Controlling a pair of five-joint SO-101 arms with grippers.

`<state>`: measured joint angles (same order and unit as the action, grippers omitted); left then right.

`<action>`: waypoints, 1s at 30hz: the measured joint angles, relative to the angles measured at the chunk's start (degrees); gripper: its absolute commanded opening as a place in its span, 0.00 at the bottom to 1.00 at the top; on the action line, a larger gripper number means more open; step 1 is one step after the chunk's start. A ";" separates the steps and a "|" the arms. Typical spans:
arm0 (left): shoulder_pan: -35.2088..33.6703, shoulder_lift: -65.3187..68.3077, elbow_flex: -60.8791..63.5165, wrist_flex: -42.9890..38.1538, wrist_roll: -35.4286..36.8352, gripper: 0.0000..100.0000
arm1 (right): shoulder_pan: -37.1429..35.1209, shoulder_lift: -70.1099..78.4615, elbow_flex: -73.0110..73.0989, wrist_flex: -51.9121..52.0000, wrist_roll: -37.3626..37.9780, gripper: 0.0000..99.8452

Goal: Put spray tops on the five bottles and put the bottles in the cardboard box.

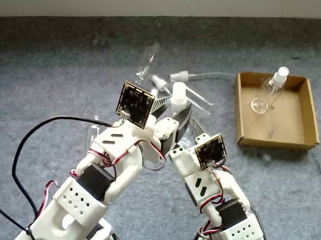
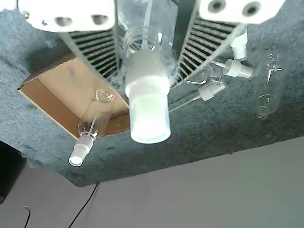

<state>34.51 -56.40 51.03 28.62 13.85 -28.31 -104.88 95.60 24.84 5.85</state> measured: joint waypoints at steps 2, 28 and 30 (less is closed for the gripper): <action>0.00 0.00 0.00 -0.09 0.00 0.01 | 0.00 0.00 0.00 0.00 0.00 0.06; 0.00 0.00 0.00 -0.26 0.00 0.01 | 0.00 0.00 0.00 0.00 -4.92 0.06; 0.00 0.00 0.00 -0.26 0.00 0.01 | 0.00 0.00 0.00 0.00 -4.92 0.06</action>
<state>34.51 -56.40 51.03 28.35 13.85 -28.31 -104.88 95.60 24.84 0.92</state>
